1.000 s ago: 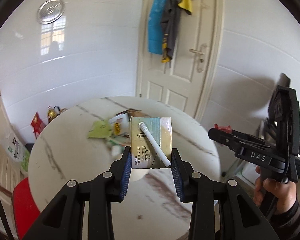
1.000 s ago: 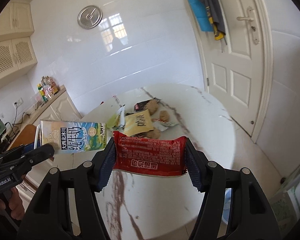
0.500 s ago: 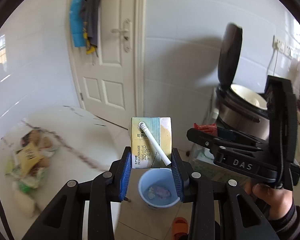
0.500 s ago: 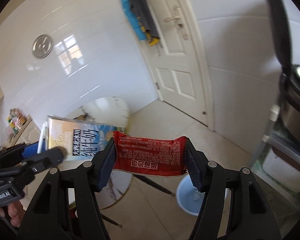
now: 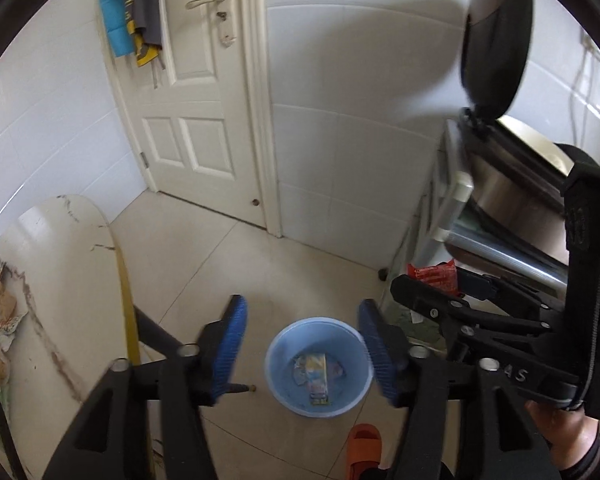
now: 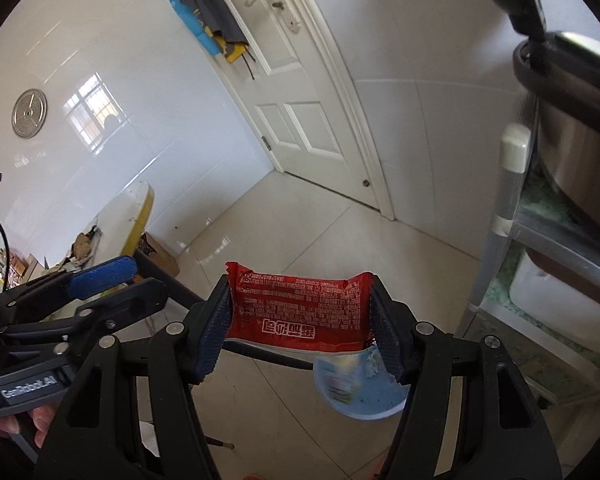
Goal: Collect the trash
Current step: 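Carry carton and red wrapper to the blue bin and release both, then grasp the white bread bun with the left tool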
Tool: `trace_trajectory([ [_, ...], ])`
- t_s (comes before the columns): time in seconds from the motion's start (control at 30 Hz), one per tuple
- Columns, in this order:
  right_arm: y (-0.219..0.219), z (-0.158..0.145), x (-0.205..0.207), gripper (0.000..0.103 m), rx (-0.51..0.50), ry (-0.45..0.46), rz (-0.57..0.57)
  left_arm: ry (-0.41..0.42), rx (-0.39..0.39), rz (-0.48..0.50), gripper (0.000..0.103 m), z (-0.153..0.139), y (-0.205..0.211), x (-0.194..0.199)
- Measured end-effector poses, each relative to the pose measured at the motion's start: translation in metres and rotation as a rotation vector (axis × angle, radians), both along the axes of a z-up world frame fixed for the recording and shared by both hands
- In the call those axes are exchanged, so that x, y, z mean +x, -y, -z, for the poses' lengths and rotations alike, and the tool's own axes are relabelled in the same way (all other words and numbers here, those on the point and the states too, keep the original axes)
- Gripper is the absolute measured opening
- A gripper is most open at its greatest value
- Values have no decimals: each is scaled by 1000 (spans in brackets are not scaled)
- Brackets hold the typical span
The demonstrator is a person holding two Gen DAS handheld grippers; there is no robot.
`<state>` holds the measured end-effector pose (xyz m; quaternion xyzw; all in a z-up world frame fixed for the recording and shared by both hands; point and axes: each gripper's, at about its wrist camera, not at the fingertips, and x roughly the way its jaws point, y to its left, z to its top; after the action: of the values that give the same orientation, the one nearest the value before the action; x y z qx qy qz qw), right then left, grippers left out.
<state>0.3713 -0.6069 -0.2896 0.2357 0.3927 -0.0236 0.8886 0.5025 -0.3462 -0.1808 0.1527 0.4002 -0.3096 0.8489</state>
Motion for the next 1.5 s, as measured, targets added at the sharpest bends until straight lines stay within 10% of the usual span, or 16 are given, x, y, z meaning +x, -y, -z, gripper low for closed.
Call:
trace_trajectory([
  [0.3,-2,10,17,78,0,-18,-4,88,-11,-81,78,-15,-1,-1],
  [0.87,-119,-100,-20,96,-118,132,-123,214,-63,-328,95,-62,-198,-109],
  [1.43,-274,-93,11,96,-178,65,-384,19,-24,-572,92,-9,-294,-78],
  [1.5,-278,-89,14,96,-181,58,-389,6,-36,-564,77,-8,-293,-76],
])
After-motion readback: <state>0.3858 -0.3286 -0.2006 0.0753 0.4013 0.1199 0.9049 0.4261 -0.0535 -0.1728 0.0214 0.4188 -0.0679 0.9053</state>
